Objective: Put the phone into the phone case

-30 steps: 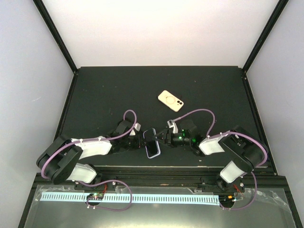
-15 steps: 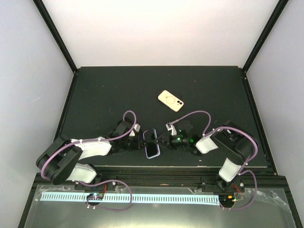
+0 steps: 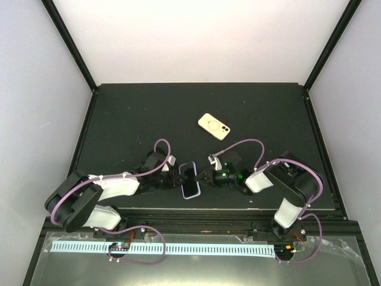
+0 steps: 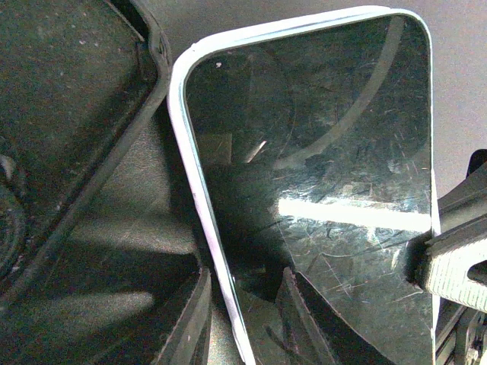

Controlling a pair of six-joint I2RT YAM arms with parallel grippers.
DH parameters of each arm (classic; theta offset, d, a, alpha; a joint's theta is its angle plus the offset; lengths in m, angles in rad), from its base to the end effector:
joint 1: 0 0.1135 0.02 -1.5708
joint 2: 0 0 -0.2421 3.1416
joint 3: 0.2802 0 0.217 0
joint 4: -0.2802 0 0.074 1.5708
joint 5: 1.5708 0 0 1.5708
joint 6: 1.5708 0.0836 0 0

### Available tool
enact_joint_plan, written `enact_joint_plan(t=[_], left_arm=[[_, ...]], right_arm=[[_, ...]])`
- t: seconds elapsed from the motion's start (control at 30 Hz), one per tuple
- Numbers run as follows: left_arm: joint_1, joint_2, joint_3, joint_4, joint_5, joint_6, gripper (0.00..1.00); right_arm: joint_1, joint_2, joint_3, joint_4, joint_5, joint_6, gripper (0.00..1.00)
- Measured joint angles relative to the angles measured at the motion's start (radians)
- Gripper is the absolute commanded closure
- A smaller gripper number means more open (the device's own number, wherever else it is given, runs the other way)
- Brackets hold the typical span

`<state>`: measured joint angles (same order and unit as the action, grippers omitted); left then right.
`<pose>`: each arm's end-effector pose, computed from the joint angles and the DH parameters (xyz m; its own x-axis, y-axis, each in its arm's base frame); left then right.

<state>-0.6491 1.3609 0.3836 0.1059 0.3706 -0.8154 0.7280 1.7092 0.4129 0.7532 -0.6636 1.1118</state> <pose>0.1679 -0.1654 0.0947 -0.9633 -0.1208 -0.2396 0.0698 0.7492 -0.6587 0.1803 0.2297 0.0965 -0.9938 0.0603 -0.0939 -0.0608 0.4134 0.9085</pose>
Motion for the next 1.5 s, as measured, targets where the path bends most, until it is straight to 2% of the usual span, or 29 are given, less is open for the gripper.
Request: enact_joint_plan(t=[0.07, 0.13, 0.3, 0.4, 0.53, 0.63, 0.93, 1.17, 1.4, 1.5], left_arm=[[0.0, 0.0, 0.0, 0.0, 0.0, 0.0, 0.72], [0.0, 0.0, 0.0, 0.0, 0.0, 0.0, 0.72], [0.0, -0.005, -0.001, -0.001, 0.001, -0.001, 0.69], [0.0, -0.02, -0.005, -0.002, 0.01, -0.006, 0.61], [0.0, -0.084, -0.009, -0.018, 0.035, -0.016, 0.43], [0.0, -0.186, -0.013, -0.033, 0.056, -0.024, 0.39], [0.017, -0.415, -0.034, -0.014, 0.164, -0.069, 0.39], [0.021, -0.509, -0.131, 0.174, 0.269, -0.18, 0.49], [0.021, -0.541, -0.142, 0.321, 0.324, -0.248, 0.51], [0.021, -0.527, -0.145, 0.366, 0.345, -0.27, 0.6]], right_arm=[[0.0, 0.0, 0.0, -0.003, 0.001, -0.01, 0.77], [0.001, -0.002, 0.003, -0.011, -0.002, -0.016, 0.76], [0.005, -0.021, 0.027, -0.082, 0.001, -0.063, 0.9], [0.005, -0.048, 0.034, -0.145, 0.021, -0.101, 0.92], [0.007, -0.134, 0.034, -0.215, 0.055, -0.155, 0.92], [0.007, -0.222, 0.027, -0.232, 0.062, -0.184, 0.93], [0.007, -0.502, -0.046, -0.222, 0.034, -0.205, 0.92], [0.007, -0.692, -0.098, -0.237, -0.001, -0.186, 0.91], [0.007, -0.737, -0.098, -0.217, -0.035, -0.136, 0.9], [0.007, -0.726, -0.098, -0.192, -0.05, -0.113, 0.9]])
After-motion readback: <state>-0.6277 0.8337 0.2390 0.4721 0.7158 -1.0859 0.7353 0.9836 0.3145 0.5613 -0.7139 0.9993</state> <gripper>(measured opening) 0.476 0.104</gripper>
